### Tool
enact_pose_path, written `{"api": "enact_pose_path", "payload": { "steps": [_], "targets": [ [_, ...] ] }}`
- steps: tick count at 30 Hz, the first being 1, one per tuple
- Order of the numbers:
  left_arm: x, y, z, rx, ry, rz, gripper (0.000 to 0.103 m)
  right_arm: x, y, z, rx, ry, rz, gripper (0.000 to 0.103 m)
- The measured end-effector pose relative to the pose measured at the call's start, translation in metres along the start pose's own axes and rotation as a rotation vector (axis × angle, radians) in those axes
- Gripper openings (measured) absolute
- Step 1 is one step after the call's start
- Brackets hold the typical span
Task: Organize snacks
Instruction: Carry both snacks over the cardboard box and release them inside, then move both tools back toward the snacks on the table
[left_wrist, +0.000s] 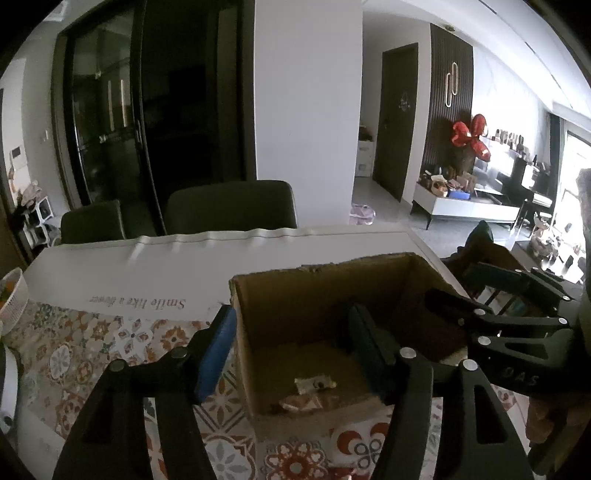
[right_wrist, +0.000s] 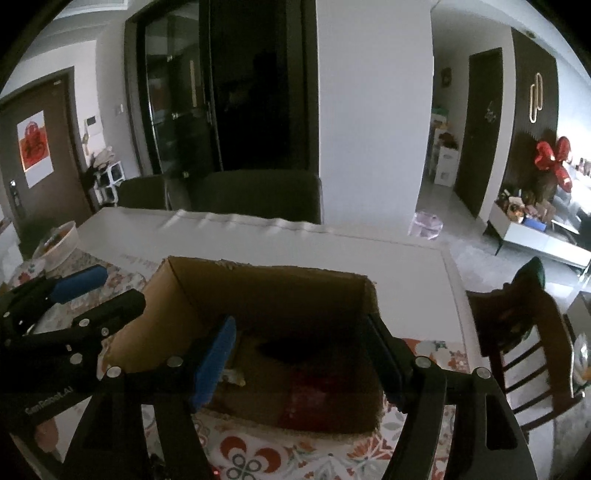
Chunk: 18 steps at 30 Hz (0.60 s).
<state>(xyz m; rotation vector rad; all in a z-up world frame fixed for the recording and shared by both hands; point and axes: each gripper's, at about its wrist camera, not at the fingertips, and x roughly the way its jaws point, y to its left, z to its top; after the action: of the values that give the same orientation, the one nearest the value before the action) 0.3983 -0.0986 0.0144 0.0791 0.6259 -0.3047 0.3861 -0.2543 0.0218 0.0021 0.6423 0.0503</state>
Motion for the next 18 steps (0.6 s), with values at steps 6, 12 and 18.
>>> {"api": "enact_pose_path", "payload": {
  "steps": [6, 12, 18],
  "targets": [
    [-0.015, -0.001, -0.009, 0.012, 0.0, 0.004, 0.063, -0.016, 0.004, -0.013, 0.001, 0.005, 0.01, 0.071],
    [-0.037, -0.002, -0.016, 0.026, -0.018, 0.016, 0.067, -0.031, 0.007, -0.023, -0.004, 0.004, 0.002, 0.071],
    [-0.059, -0.002, -0.03, 0.055, -0.022, 0.042, 0.07, -0.049, 0.012, -0.036, -0.023, -0.004, -0.029, 0.071]
  ]
}}
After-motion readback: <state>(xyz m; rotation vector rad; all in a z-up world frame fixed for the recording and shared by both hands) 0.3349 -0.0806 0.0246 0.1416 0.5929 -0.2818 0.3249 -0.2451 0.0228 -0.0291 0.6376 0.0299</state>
